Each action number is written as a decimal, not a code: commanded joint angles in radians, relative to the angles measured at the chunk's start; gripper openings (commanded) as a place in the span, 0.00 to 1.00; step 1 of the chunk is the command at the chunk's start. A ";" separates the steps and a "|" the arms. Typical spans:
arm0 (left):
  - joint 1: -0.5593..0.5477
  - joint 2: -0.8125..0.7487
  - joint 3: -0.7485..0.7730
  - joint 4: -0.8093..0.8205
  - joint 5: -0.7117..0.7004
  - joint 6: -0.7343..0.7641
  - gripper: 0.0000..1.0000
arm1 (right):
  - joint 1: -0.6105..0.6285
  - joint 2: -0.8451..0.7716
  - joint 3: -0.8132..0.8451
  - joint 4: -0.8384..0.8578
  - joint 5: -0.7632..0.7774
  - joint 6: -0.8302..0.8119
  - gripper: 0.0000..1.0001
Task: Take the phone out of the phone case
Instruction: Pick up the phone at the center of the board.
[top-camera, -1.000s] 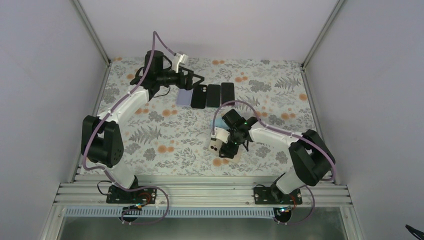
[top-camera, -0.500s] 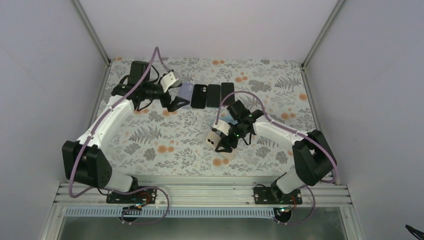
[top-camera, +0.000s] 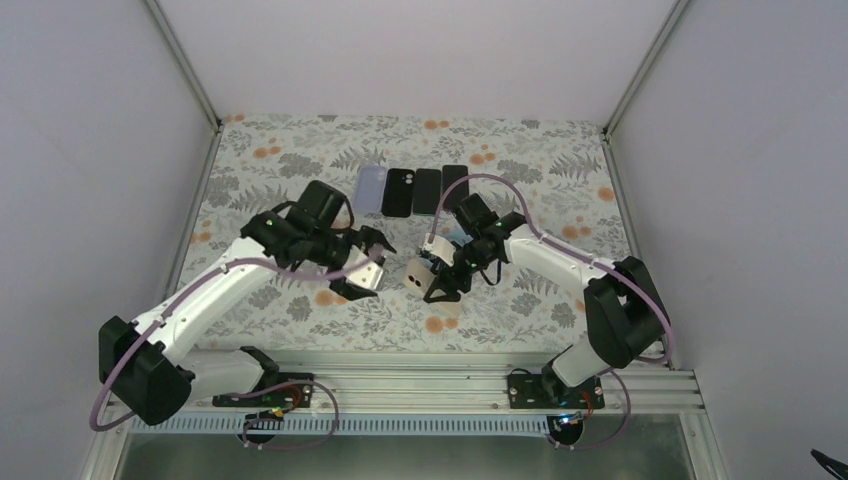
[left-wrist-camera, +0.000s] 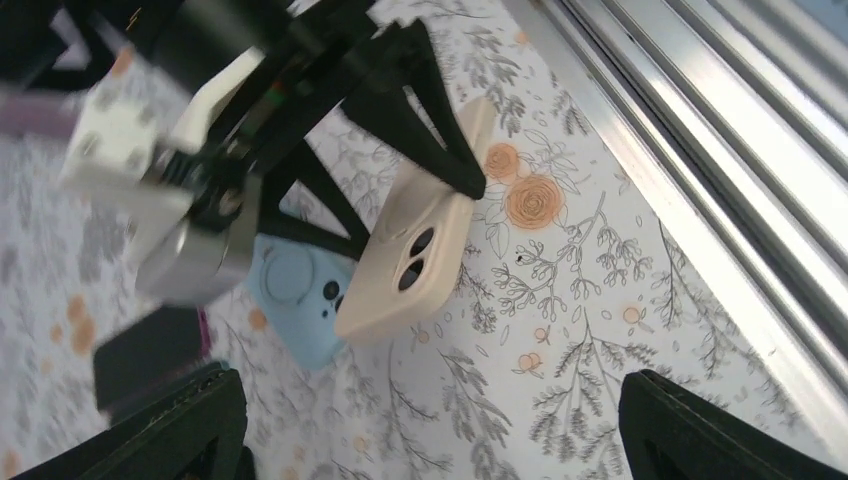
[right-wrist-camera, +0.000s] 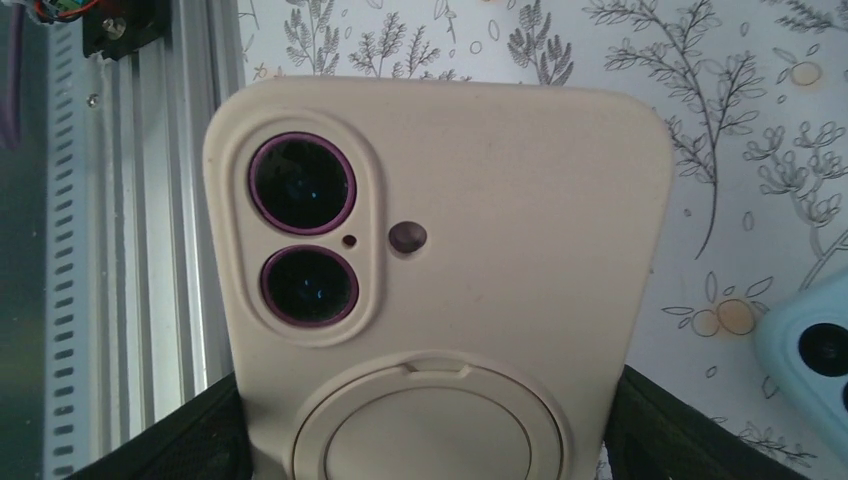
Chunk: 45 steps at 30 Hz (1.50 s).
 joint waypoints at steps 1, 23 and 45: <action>-0.101 -0.031 -0.034 0.099 -0.107 0.203 0.87 | -0.006 0.004 0.034 -0.030 -0.094 -0.023 0.41; -0.319 0.025 -0.160 0.381 -0.362 0.245 0.37 | 0.002 0.015 0.086 -0.117 -0.207 -0.062 0.41; -0.138 0.282 0.191 -0.020 -0.155 -0.099 0.02 | -0.130 -0.136 0.018 -0.010 -0.197 -0.047 0.99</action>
